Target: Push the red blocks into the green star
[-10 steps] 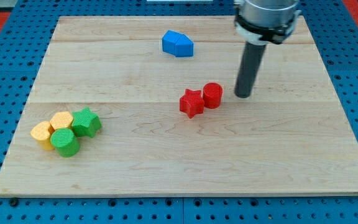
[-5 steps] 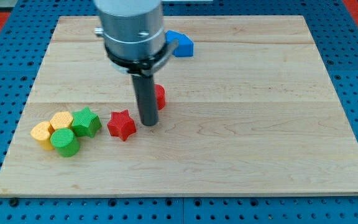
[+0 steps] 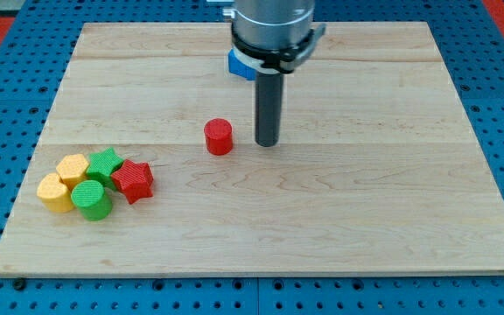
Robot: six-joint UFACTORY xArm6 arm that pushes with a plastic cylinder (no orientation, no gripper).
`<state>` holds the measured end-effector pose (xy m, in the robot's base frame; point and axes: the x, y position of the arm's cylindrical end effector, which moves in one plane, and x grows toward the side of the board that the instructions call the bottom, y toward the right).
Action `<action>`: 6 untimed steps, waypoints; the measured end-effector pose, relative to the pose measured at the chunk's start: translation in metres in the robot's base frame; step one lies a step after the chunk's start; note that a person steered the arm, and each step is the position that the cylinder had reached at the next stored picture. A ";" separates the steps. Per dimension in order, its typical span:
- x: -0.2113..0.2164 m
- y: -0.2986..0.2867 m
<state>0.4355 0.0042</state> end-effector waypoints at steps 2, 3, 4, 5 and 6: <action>0.023 -0.108; 0.026 -0.132; 0.020 -0.125; 0.008 -0.088; -0.008 -0.104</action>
